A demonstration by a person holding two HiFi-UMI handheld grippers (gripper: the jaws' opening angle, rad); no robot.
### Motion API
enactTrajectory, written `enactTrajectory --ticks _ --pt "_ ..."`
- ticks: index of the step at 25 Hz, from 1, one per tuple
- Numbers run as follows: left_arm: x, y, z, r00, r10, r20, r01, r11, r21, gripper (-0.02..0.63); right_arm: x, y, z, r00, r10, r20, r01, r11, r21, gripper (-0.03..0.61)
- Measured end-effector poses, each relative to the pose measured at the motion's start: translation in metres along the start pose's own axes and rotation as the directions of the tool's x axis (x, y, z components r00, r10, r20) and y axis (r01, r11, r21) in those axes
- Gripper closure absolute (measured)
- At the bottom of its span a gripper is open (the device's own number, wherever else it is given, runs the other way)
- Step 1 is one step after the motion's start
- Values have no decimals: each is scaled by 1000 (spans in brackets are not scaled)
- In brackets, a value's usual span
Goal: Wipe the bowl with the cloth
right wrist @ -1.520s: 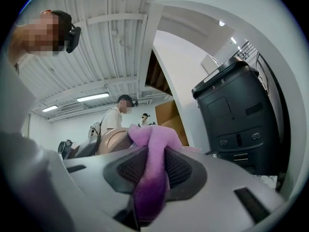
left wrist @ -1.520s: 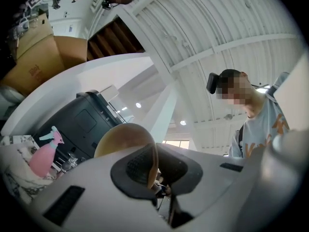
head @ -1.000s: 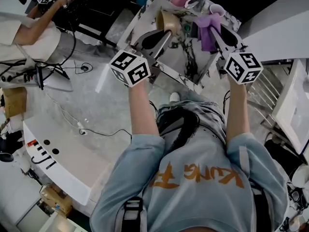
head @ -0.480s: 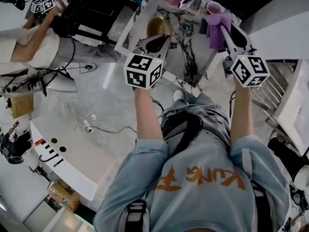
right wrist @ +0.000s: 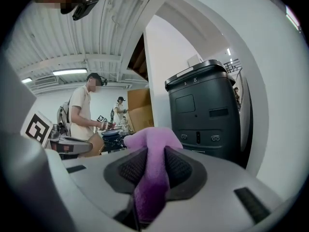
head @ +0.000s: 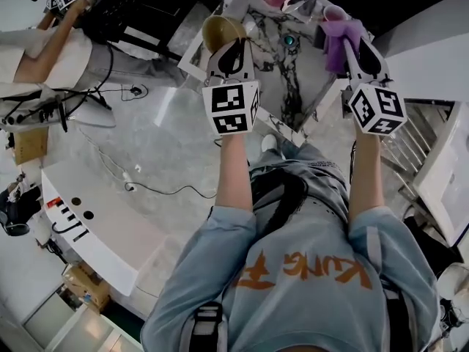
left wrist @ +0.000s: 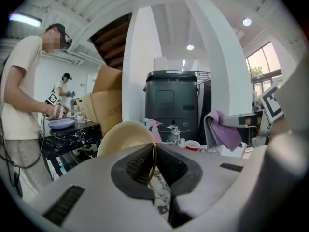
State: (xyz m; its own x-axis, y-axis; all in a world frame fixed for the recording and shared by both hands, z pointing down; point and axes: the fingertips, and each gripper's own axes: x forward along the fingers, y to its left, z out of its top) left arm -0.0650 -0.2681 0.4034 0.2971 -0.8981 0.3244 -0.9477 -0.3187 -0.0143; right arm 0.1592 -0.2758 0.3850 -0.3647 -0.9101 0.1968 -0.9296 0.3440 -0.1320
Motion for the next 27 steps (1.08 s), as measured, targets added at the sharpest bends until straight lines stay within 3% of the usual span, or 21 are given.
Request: enactTrajectory --ticks 6,27 --pt "-7 13 3 998 55 42 -53 997 -48 581 3 10 9 1000 9 14 -8 999 -41 459" --pt "11 0 -13 999 2 -37 -3 1000 -17 581 16 4 9 999 24 27 -22 997 -71 459"
